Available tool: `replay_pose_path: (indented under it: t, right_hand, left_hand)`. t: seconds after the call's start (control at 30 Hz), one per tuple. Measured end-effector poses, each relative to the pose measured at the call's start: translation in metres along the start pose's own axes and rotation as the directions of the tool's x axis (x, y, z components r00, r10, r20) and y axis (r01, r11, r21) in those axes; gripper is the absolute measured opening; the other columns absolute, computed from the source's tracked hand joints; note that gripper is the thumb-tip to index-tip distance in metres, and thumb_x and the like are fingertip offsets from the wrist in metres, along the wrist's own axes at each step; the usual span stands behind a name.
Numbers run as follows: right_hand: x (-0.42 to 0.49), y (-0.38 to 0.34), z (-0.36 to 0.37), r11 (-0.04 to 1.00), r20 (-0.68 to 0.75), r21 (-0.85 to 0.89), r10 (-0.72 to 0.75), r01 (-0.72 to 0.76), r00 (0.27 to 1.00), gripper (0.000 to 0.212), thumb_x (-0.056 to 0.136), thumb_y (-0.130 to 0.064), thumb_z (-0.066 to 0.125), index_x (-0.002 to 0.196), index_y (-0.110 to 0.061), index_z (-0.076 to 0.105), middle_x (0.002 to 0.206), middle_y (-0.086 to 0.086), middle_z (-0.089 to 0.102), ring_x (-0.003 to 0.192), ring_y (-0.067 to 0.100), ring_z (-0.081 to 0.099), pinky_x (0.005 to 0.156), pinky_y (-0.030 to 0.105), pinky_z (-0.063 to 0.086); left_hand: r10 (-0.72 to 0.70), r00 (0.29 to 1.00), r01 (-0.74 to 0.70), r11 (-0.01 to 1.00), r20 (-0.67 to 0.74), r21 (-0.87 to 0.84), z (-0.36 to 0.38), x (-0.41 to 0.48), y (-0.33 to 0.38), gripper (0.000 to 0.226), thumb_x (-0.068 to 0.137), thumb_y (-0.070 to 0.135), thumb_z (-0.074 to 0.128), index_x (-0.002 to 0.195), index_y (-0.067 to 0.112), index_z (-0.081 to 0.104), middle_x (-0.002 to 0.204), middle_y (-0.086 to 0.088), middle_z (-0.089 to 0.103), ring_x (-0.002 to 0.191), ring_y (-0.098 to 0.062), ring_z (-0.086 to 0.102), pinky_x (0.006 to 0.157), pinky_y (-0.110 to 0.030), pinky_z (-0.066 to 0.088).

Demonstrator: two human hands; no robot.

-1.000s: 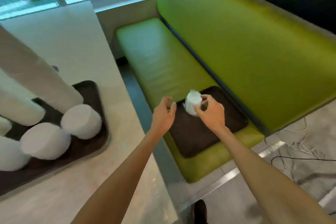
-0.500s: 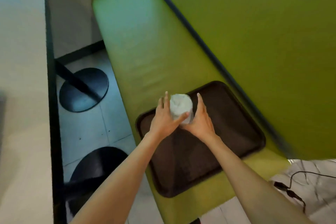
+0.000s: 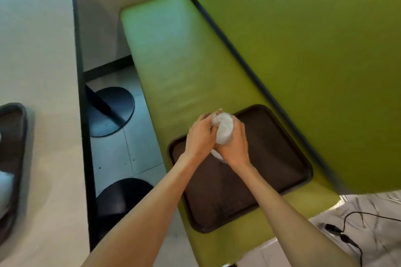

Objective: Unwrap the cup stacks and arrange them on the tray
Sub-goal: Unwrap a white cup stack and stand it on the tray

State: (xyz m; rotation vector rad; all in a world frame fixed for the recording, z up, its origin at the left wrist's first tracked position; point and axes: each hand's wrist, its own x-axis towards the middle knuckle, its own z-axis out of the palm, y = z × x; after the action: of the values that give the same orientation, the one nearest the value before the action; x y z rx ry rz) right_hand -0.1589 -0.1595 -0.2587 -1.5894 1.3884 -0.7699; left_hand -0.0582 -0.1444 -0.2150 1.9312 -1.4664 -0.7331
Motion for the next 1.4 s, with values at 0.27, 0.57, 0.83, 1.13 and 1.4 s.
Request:
replay_pose_path:
  t: [0.27,0.57,0.83,1.13,1.4]
  right_hand:
    - [-0.064,-0.192,-0.024,0.975,-0.101,0.062,-0.208,0.215,0.973,0.086,0.062,-0.031,0.088,0.134,-0.018,0.042,0.123,-0.007,0.056,0.114,0.018,0.056,0.08,0.024,0.041]
    - [-0.213,-0.354,0.062,0.905,-0.094,0.061,-0.416,0.422,0.905,0.083,0.063,-0.045,0.086,0.13,-0.018,0.046,0.116,-0.005,0.061,0.108,0.019,0.059,0.087,0.034,0.048]
    - [-0.33,-0.39,0.172,0.898,0.122,0.071,-0.44,0.434,0.89,0.08,0.062,-0.046,0.086,0.128,-0.025,0.046,0.105,-0.018,0.053,0.092,0.003,0.05,0.069,0.004,0.036]
    - [-0.383,-0.379,0.252,0.901,0.468,0.043,-0.4,0.431,0.788,0.088,0.072,-0.041,0.081,0.143,-0.025,0.032,0.143,-0.001,0.044,0.127,0.016,0.044,0.103,0.03,0.039]
    - [-0.4,-0.36,0.296,0.91,0.555,0.088,-0.382,0.404,0.739,0.095,0.076,-0.024,0.079,0.149,-0.029,0.018,0.152,-0.001,0.027,0.138,0.016,0.03,0.108,0.029,0.03]
  left_hand:
    - [0.202,0.931,-0.133,0.963,-0.303,0.233,-0.171,-0.065,0.094,0.025,0.098,0.021,0.047,0.079,0.006,0.053,0.079,-0.004,0.049,0.071,-0.022,0.046,0.058,-0.027,0.019]
    - [0.491,0.804,-0.339,0.842,-0.335,0.419,-0.383,-0.203,0.073,0.042,0.095,0.043,0.051,0.084,0.004,0.061,0.089,-0.007,0.053,0.083,-0.026,0.054,0.067,-0.03,0.034]
    - [0.346,0.926,-0.231,0.837,-0.153,0.496,-0.48,-0.321,-0.015,0.048,0.081,0.055,0.062,0.072,0.009,0.056,0.07,-0.004,0.055,0.065,-0.02,0.051,0.06,-0.029,0.033]
    - [0.026,0.966,0.045,0.963,-0.258,0.266,-0.494,-0.395,-0.104,0.039,0.086,0.045,0.062,0.103,0.011,0.063,0.082,0.004,0.054,0.073,-0.009,0.051,0.071,-0.022,0.044]
    - [-0.214,0.88,0.285,0.952,-0.424,0.111,-0.487,-0.42,-0.14,0.037,0.084,0.045,0.066,0.071,0.015,0.049,0.066,0.005,0.048,0.06,-0.008,0.046,0.052,-0.016,0.031]
